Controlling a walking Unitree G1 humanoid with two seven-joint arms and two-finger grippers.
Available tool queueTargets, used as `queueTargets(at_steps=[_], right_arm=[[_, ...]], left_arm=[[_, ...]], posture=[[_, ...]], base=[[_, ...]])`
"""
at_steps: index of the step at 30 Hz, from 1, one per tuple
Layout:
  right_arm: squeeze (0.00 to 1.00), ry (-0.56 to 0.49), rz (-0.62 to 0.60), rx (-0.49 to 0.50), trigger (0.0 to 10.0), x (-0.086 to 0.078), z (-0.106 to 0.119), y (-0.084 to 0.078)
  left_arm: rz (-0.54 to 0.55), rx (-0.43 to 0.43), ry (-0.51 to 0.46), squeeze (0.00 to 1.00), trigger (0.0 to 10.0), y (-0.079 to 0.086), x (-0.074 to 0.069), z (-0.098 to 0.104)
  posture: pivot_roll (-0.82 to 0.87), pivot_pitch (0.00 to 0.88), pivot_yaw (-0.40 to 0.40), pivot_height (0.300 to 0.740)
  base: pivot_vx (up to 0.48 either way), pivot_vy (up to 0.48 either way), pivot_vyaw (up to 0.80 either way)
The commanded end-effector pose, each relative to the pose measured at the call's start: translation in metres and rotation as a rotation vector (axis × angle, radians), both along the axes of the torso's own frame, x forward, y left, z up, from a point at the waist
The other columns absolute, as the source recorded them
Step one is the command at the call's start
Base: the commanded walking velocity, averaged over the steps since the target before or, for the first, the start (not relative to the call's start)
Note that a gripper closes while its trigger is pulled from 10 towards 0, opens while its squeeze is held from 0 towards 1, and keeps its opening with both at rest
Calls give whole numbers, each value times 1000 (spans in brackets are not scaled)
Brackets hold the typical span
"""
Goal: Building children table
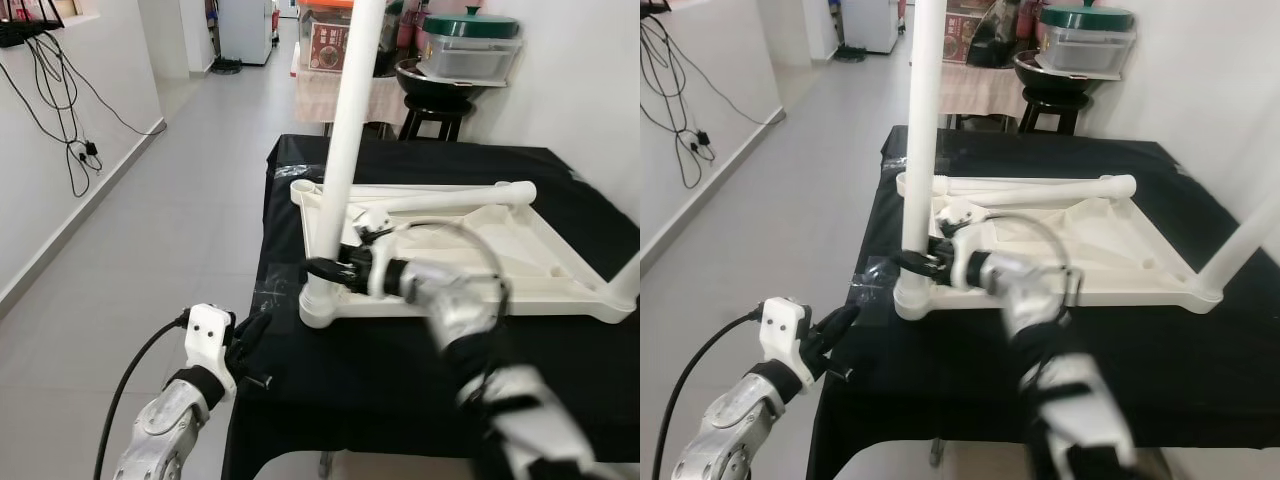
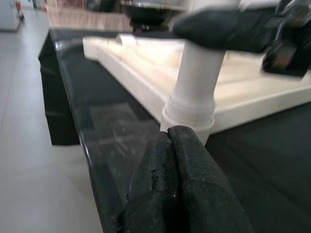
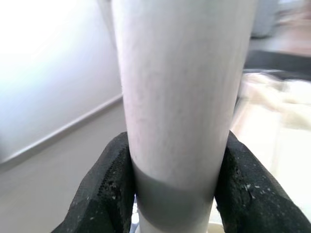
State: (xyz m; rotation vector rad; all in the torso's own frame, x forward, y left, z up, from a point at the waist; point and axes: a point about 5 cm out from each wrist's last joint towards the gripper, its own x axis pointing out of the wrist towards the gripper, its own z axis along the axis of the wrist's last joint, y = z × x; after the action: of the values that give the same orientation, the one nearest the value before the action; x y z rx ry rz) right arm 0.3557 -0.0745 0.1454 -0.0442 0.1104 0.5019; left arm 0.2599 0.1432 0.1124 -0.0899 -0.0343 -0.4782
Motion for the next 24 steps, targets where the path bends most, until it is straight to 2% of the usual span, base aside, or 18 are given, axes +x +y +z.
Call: queueTargets(at_steps=[1,4,9,15,16,17,18,19,20,21,22,24], right_arm=[[0,77,-161,-150,0,0,-27,-24],[0,71,-143,-165,0,-3,-27,-19],[0,85,-149,-164,0,-4,-28,-21],[0,73,-216,-182,0,-8,-26,-19],[0,83,-213,-186,6667,-8,-27,-19],[0,83,-213,-186,6667,-8,-27,-19],[0,89,-210,-189,10000,-8,-27,-18],[1000,97,-146,-147,10000,-8,-24,-14],[1000,97,-146,-147,10000,-8,-24,-14],[1000,90,-51,-92,10000,-7,-19,-10],[1000,90,-51,-92,10000,-7,-19,-10],[1000,70,100,-15,10000,-4,-7,-5]], left_arm=[[-6,7,14,0,10000,4,1,-2],[5,-2,12,0,10000,6,2,-2],[17,-4,6,0,10000,7,3,-2],[12,-3,5,0,10000,5,6,-2],[12,-4,5,0,10000,5,6,-2],[12,-4,5,0,10000,5,6,-2],[13,-5,5,0,10000,5,5,-2],[12,-6,5,0,10000,5,5,-2],[12,-6,5,0,10000,5,5,-2],[12,-6,5,0,10000,5,5,-2],[12,-6,5,0,10000,5,5,-2],[10,-7,5,0,10000,4,4,-2]], posture=[[44,0,-62,740],[32,0,-54,740],[34,0,-61,740],[36,0,-62,740],[40,0,-63,740],[40,0,-63,740],[40,0,-63,740],[43,0,-65,740],[43,0,-65,740],[45,0,-63,740],[45,0,-63,740],[47,0,-63,740]], base=[[0,0,0],[0,0,0],[0,0,0],[0,0,0],[0,0,0],[0,0,0],[0,0,0],[0,0,0],[0,0,0],[0,0,0],[0,0,0],[0,0,0]])
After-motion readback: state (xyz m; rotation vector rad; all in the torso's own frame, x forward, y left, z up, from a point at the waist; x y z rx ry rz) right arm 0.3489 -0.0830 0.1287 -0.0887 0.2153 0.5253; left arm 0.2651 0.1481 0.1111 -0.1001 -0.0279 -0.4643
